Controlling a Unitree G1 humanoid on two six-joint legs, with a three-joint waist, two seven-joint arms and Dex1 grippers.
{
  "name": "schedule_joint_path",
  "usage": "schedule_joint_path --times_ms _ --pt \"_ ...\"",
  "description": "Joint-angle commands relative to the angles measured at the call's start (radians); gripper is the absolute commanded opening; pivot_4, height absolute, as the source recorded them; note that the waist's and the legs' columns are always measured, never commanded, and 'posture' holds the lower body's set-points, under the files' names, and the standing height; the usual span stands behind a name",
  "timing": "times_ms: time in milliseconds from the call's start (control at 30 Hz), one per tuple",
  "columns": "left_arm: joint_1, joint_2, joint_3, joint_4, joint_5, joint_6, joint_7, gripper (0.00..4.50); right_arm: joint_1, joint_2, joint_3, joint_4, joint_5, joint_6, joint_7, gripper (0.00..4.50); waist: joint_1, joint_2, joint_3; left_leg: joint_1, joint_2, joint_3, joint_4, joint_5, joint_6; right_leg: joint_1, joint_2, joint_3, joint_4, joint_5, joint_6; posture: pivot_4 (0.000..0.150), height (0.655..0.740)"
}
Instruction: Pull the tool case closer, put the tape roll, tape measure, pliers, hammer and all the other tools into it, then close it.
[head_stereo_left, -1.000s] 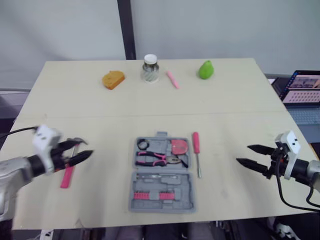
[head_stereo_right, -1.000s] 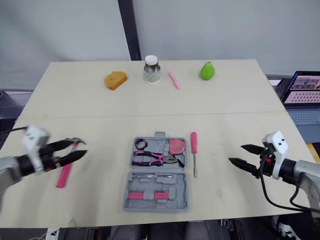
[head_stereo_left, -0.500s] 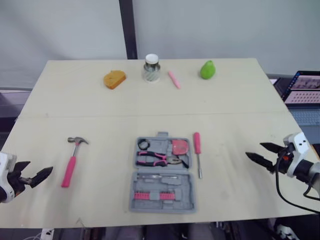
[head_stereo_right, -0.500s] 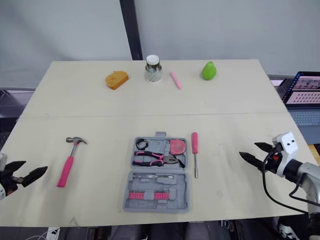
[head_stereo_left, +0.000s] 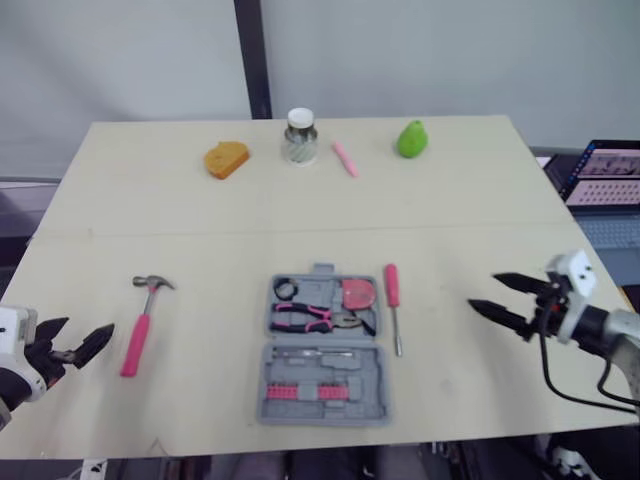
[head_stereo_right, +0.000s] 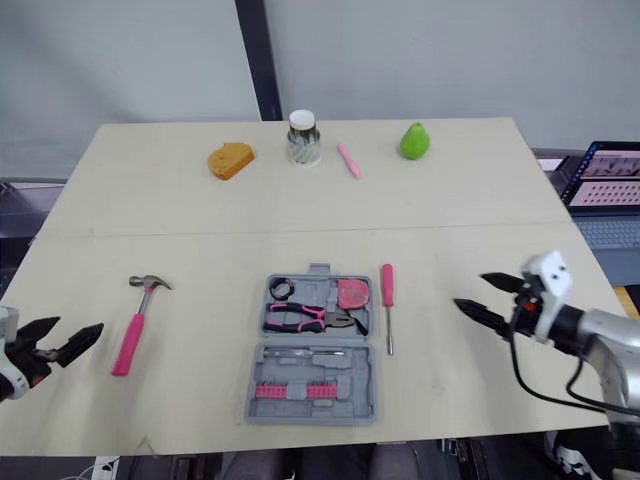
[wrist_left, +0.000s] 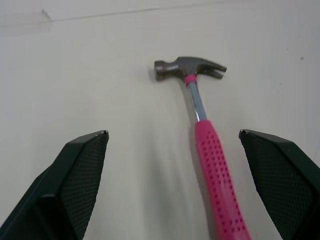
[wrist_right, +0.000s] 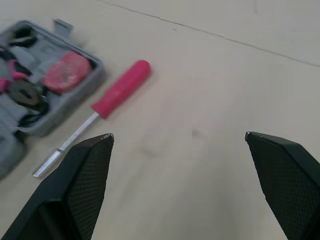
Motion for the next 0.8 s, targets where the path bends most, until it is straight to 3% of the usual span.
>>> schedule_joint_path --times_ms 33,367,800 --pt "-0.021 -0.034 -0.044 -0.031 0.019 -0.054 0.049 4.48 -0.111 -0.011 0.090 -0.156 0.066 0.074 0.040 4.50 -0.003 0.000 0.000 0.000 0.000 0.000 0.000 0.000 0.000 0.000 0.000 0.000 0.000 0.000 0.000 0.150 0.7400" --pt "-0.219 -0.125 -0.223 0.147 0.121 -0.146 0.210 4.48 -0.417 0.084 0.345 -0.234 0.071 0.117 0.104 4.50 0.005 -0.002 0.000 -0.001 -0.001 -0.001 0.001 0.000 0.000 -0.001 0.000 -0.001 0.001 0.000 0.000 0.150 0.7400" --pt "-0.357 -0.148 -0.363 0.346 0.217 -0.172 0.304 4.48 -0.435 0.084 0.346 -0.208 0.037 0.111 0.106 4.50 0.009 -0.003 0.000 -0.001 -0.001 0.000 0.001 0.001 -0.001 -0.002 0.000 -0.001 0.004 0.000 0.000 0.150 0.7400"
